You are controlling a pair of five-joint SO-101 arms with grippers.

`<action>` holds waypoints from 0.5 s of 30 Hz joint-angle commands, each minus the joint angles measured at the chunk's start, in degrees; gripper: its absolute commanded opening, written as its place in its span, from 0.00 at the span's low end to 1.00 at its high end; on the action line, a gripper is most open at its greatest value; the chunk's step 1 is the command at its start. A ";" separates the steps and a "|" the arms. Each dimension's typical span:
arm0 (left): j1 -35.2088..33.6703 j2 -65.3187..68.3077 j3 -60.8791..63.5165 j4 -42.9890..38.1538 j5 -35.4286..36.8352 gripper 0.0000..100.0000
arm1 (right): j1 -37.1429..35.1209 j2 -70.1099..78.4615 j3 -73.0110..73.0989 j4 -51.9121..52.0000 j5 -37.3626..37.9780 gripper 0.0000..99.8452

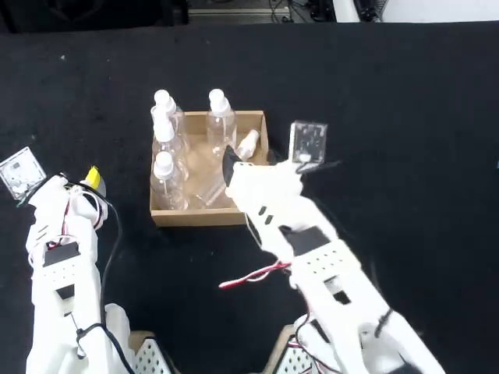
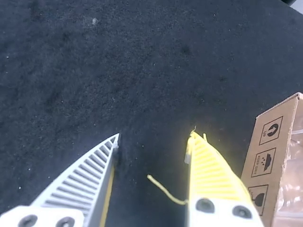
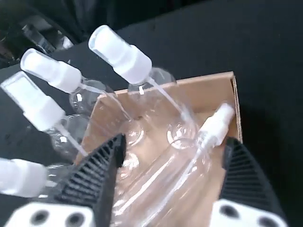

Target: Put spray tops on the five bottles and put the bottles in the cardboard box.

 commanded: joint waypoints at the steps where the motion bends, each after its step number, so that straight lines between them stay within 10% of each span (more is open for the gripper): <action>1: -0.22 0.00 -0.66 -1.32 0.26 0.20 | 1.14 -2.15 -10.77 13.80 -3.69 0.28; 15: 1.45 -0.18 -0.31 -1.32 -0.18 0.20 | -8.35 21.14 -29.93 25.23 -12.31 0.28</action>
